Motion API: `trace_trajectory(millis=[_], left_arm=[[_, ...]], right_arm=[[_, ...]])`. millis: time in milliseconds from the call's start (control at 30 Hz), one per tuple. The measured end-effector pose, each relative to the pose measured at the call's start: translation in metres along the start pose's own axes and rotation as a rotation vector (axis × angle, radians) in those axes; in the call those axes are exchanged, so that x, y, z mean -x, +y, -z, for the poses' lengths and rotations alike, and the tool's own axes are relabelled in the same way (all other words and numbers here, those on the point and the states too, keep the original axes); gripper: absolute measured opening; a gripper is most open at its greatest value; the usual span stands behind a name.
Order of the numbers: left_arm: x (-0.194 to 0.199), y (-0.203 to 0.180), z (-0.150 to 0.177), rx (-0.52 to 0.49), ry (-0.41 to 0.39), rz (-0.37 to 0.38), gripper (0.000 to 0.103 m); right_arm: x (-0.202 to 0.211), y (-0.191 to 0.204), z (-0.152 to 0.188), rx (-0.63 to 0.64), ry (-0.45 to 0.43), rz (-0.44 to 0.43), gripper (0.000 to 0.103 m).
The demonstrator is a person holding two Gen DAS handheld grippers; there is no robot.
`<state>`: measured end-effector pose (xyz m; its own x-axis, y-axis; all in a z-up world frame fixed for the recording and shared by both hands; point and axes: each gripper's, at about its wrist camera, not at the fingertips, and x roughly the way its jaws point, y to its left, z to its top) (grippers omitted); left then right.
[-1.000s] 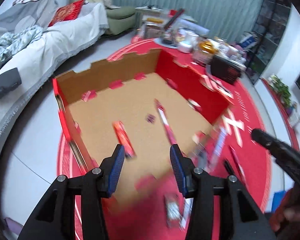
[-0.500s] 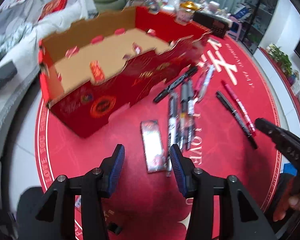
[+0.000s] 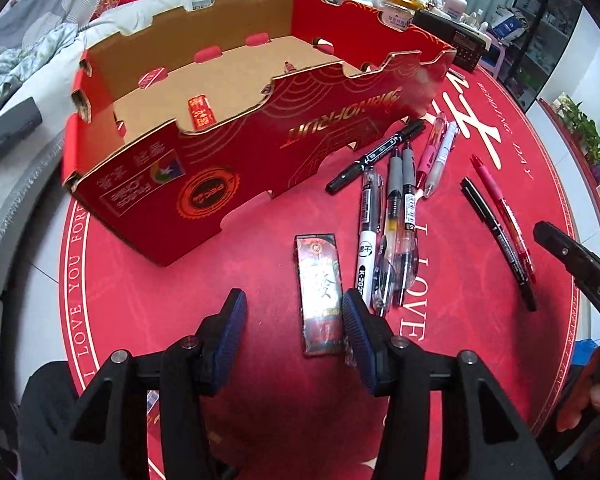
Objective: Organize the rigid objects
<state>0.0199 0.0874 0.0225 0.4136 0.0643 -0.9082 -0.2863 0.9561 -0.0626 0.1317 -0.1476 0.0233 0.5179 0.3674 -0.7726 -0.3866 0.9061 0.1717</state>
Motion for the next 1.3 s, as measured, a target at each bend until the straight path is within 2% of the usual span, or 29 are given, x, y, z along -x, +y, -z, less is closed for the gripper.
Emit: trace_trajectory(millis=[67, 133, 167, 200, 567, 700, 1033, 1100, 1300], left_arm=[[-0.002, -0.001, -0.002, 0.004, -0.005, -0.006, 0.055], [-0.002, -0.002, -0.004, 0.001, -0.009, -0.013, 0.055], [-0.002, -0.002, -0.004, 0.002, -0.013, -0.014, 0.055], [-0.002, -0.002, -0.004, 0.004, -0.014, -0.011, 0.055], [-0.003, 0.010, -0.005, 0.051, -0.027, 0.005, 0.055], [-0.005, 0.004, -0.007, 0.022, -0.027, 0.004, 0.055], [-0.014, -0.004, -0.014, -0.024, -0.014, -0.025, 0.054], [-0.015, -0.006, -0.014, -0.029, -0.020, -0.036, 0.054], [-0.014, -0.007, -0.009, -0.005, -0.041, -0.059, 0.052]], right_arm=[[0.002, -0.001, 0.002, -0.001, -0.021, -0.001, 0.076], [0.005, 0.003, 0.003, 0.032, -0.046, 0.009, 0.071], [0.004, 0.005, 0.002, 0.046, -0.043, 0.011, 0.061], [0.003, 0.006, 0.001, 0.051, -0.035, 0.004, 0.058], [-0.014, 0.031, -0.007, 0.160, -0.006, -0.046, 0.058], [-0.025, 0.037, -0.008, 0.193, 0.011, -0.051, 0.058], [-0.035, 0.032, -0.004, 0.180, 0.024, -0.086, 0.058], [-0.038, 0.032, -0.004, 0.182, 0.034, -0.099, 0.051], [-0.044, 0.037, -0.002, 0.228, 0.053, -0.073, 0.050]])
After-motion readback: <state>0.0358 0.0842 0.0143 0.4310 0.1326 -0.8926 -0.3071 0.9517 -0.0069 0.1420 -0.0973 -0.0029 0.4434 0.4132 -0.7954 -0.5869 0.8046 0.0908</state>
